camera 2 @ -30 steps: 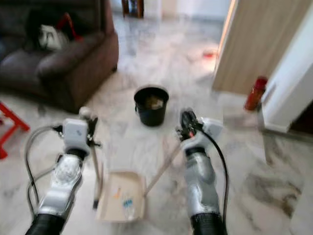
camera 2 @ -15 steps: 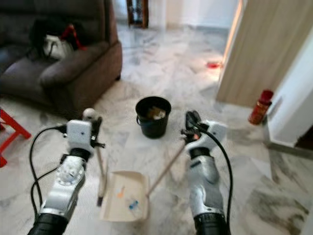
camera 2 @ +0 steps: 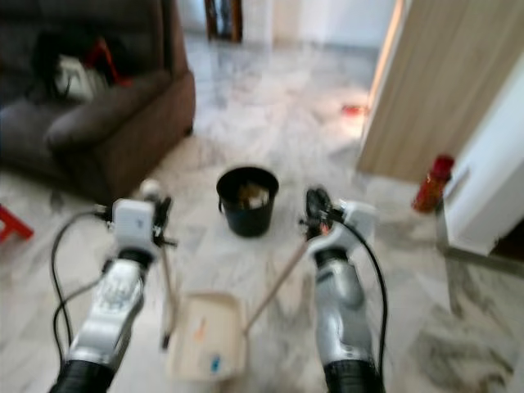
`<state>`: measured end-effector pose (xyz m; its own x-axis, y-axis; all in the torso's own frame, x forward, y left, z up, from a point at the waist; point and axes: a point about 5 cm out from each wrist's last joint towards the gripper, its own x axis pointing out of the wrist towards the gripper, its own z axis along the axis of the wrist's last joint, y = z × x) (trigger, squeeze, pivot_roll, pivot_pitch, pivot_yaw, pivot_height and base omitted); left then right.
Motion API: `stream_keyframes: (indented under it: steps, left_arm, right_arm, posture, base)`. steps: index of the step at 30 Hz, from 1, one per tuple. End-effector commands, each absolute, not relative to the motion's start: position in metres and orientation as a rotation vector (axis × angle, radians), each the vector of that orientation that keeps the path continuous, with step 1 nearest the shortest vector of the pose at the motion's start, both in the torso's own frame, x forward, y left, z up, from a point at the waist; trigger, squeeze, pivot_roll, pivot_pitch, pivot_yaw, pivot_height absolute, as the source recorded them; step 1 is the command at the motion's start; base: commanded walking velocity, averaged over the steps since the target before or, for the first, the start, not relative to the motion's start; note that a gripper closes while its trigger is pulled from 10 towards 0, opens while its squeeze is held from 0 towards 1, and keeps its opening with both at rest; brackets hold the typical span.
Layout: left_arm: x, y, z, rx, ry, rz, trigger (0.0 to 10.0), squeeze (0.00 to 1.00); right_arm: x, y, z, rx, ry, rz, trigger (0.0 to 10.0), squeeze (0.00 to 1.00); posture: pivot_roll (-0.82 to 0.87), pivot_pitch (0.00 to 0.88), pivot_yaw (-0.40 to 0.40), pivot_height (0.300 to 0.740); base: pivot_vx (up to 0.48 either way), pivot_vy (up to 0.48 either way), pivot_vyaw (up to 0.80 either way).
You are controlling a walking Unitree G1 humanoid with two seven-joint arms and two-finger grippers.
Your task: Sweep floor
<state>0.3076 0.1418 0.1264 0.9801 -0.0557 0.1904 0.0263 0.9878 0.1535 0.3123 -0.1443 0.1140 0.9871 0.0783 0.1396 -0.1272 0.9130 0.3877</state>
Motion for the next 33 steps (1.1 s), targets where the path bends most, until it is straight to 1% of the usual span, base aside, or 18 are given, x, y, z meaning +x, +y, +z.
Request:
stream_keyframes:
  steps: [1, 6, 13, 33]
  left_arm:
    - [0.309, 0.146, 0.139, 0.151, -0.249, -0.028, 10.0, 0.0]
    - [0.309, 0.146, 0.139, 0.151, -0.249, -0.026, 10.0, 0.0]
    - [0.31, 0.146, 0.139, 0.151, -0.249, -0.023, 10.0, 0.0]
    - [0.311, 0.145, 0.139, 0.158, -0.254, -0.029, 10.0, 0.0]
  right_arm:
    - [0.317, -0.133, 0.134, 0.438, -0.201, 0.152, 10.0, 0.0]
    - [0.317, -0.133, 0.137, 0.441, -0.212, 0.159, 10.0, 0.0]
    - [0.322, -0.134, 0.154, 0.455, -0.269, 0.161, 10.0, 0.0]
    - [0.321, -0.134, 0.154, 0.452, -0.268, 0.163, 10.0, 0.0]
  posture:
    - [0.07, 0.0, -0.016, 0.74]
    - [0.07, 0.0, -0.018, 0.74]
    - [0.07, 0.0, -0.018, 0.74]
    - [0.07, 0.0, -0.018, 0.74]
  base:
    - [0.345, 0.0, 0.0]
    - [0.344, 0.0, 0.0]
    - [0.345, 0.0, 0.0]
    - [0.348, 0.0, 0.0]
